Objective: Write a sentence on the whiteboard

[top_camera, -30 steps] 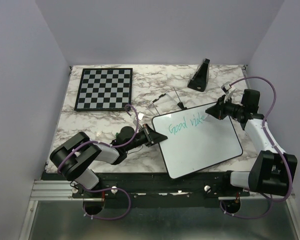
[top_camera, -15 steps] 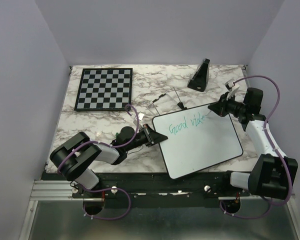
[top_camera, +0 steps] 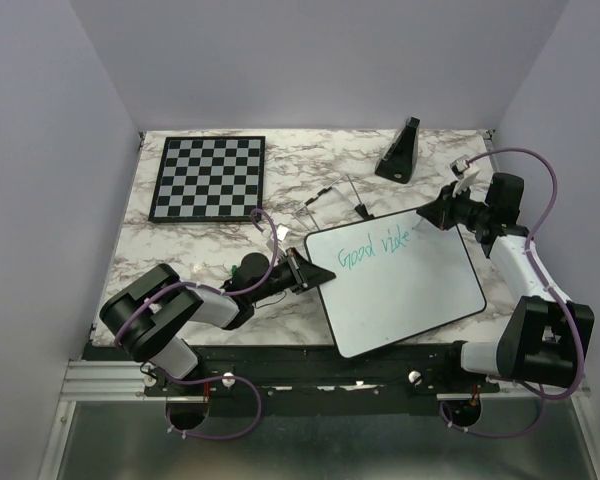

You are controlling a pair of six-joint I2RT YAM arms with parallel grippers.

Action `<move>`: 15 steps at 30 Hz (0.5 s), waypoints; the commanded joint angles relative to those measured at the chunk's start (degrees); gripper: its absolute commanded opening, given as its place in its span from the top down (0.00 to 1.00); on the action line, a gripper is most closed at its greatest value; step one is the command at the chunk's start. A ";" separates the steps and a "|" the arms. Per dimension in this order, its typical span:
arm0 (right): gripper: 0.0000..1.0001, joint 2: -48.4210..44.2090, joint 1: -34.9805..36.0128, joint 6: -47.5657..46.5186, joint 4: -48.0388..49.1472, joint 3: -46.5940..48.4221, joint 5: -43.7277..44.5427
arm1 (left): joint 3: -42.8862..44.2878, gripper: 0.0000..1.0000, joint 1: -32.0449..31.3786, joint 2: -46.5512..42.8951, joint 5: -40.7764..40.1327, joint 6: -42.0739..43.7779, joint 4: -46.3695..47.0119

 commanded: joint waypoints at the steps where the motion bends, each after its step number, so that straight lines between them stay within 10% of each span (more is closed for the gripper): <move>1: 1.00 0.17 -0.37 0.69 1.96 0.49 -3.56 | 1.10 1.00 -0.88 0.17 1.73 4.82 1.64; 15: 0.99 -1.85 -0.46 -4.58 -4.63 -0.92 -1.64 | 0.93 1.00 -0.88 -0.44 1.73 4.91 1.28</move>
